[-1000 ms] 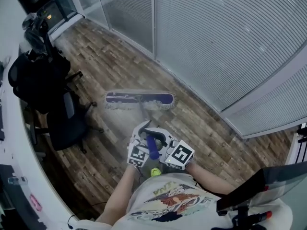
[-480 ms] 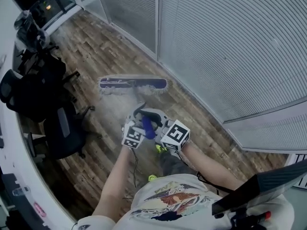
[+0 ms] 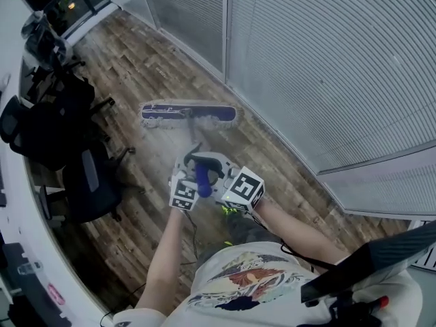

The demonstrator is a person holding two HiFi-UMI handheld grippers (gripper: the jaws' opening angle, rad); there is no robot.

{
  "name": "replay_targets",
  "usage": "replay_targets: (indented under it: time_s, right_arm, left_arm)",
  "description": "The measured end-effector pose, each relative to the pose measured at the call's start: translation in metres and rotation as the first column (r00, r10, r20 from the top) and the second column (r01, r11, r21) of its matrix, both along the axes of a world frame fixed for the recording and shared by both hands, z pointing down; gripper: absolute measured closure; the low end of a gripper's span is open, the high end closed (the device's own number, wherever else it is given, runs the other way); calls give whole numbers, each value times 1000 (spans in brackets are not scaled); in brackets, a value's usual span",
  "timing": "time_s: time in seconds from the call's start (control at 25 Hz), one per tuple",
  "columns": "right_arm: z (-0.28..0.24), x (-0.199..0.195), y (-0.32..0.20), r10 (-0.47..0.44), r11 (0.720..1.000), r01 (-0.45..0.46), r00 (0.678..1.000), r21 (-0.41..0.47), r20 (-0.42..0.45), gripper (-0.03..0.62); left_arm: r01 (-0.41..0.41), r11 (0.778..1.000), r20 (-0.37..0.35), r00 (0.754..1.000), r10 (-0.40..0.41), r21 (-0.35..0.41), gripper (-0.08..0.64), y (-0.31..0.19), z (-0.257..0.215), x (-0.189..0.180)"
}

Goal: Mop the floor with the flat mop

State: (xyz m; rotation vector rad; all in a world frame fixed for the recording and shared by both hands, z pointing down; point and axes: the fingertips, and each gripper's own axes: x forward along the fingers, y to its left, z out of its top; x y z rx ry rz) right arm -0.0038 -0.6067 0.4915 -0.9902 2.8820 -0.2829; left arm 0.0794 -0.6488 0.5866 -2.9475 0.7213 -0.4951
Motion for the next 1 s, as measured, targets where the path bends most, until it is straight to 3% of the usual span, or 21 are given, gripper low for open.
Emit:
replay_targets:
  time_s: [0.2,0.48,0.68,1.0]
  right_arm:
    - [-1,-25,87,-32,999,32,999,-3,-19,328]
    - [5,-89,249,-58,998,58,997,-10,-41,328]
    - [-2,-112,357,-94,995,93,995,-31,-33,327]
    - [-11,-109,450,-197,980,196,979,-29,-48,327]
  left_arm:
    - [29,1000,-20,999,-29,-6,434,85,-3,-24]
    - [54,999,-47,997,-54,-6,434,245,1,-86]
    - [89,996,-46,995,-91,-29,434,353,-4,-111]
    - [179,983,-54,982,-181,-39,436,438,-13,-111]
